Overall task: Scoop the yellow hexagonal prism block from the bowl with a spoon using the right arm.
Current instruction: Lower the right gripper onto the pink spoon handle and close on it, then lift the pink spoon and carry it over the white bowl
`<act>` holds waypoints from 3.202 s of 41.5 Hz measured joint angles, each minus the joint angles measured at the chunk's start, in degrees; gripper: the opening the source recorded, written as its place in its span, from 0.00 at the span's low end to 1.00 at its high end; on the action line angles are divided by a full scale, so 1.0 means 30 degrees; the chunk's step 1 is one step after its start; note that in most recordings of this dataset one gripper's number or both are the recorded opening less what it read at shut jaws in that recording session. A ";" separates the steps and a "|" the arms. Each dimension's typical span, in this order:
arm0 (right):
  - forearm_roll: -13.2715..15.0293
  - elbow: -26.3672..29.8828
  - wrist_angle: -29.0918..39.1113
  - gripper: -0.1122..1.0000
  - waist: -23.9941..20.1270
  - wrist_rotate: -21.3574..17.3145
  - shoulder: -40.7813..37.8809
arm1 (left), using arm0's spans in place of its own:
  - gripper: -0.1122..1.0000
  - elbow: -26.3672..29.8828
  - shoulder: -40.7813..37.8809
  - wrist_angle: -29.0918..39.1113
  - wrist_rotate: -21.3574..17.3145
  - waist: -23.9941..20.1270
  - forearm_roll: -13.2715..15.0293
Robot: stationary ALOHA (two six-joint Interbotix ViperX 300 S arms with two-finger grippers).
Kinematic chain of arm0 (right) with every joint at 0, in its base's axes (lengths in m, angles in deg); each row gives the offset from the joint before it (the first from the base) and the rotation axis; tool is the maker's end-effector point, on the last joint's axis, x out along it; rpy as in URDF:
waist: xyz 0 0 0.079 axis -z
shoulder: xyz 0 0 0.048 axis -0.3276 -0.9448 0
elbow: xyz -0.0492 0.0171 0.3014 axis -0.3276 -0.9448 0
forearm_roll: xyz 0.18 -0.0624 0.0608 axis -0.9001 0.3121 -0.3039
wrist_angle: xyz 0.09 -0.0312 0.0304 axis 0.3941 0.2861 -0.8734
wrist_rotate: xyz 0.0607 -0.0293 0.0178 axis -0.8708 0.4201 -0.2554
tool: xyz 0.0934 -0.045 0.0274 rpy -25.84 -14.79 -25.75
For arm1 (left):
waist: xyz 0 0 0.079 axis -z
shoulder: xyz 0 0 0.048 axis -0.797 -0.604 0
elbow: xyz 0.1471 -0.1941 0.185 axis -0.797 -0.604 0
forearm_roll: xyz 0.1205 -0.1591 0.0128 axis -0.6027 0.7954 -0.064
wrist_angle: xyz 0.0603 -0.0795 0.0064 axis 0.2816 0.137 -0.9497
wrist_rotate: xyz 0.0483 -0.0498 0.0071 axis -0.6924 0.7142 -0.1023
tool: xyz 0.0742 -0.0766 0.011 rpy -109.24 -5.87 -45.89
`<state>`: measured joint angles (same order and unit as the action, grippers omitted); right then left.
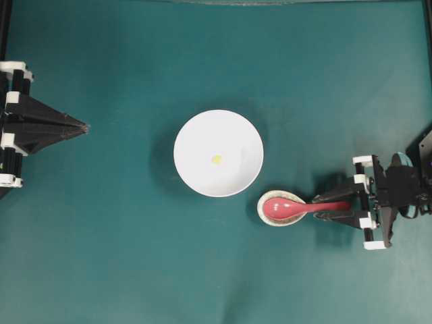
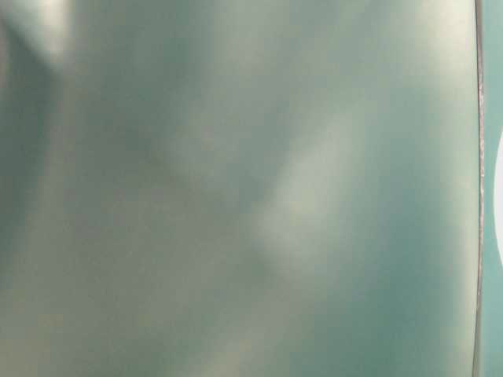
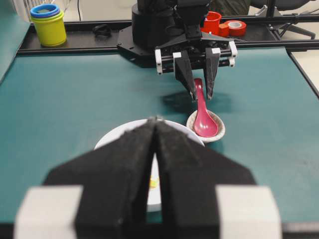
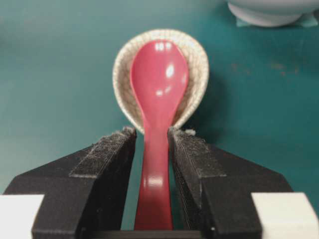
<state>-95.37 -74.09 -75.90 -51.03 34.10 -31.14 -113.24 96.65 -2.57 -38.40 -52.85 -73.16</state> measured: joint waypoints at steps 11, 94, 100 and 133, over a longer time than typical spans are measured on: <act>-0.0352 0.0088 0.0205 0.46 0.0000 0.0000 -0.0146 | 0.10 0.0000 0.0000 0.0000 0.0000 0.0000 0.0000; 0.3076 1.3213 3.4072 0.31 1.4648 0.4775 0.9814 | 0.10 0.0000 0.0000 0.0410 0.0146 0.0000 0.0000; 0.3691 1.5088 3.6006 0.30 1.4824 0.4746 0.7793 | 0.10 -0.0029 0.0029 0.0410 0.0029 0.0000 0.0000; 0.4189 1.8369 3.9639 0.30 1.4678 0.4307 0.3223 | 0.10 0.0000 0.0176 0.0410 0.0000 0.0000 0.0000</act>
<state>-82.80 -18.98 43.02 -7.00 47.02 -21.47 -113.24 97.18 -1.34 -38.40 -52.85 -73.16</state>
